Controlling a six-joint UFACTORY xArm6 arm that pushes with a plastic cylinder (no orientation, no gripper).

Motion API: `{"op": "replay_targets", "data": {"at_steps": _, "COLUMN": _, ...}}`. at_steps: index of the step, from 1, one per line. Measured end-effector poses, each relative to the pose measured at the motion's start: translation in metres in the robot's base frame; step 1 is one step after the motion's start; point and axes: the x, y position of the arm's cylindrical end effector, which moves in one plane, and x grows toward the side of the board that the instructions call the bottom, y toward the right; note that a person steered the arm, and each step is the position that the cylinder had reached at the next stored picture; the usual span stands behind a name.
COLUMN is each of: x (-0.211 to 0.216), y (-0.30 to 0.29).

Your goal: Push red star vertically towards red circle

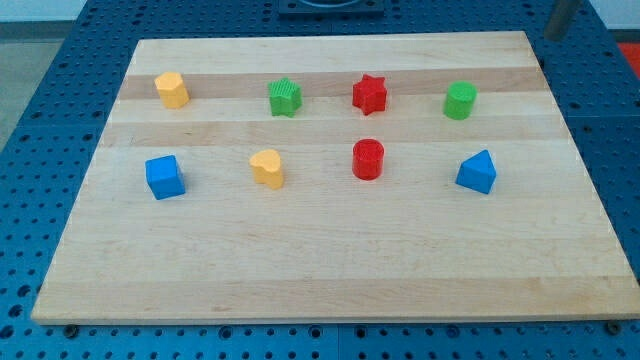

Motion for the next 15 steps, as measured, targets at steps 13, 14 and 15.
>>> {"op": "replay_targets", "data": {"at_steps": 13, "x": 0.098, "y": -0.276}}
{"op": "replay_targets", "data": {"at_steps": 14, "x": 0.154, "y": -0.276}}
{"op": "replay_targets", "data": {"at_steps": 15, "x": 0.158, "y": -0.276}}
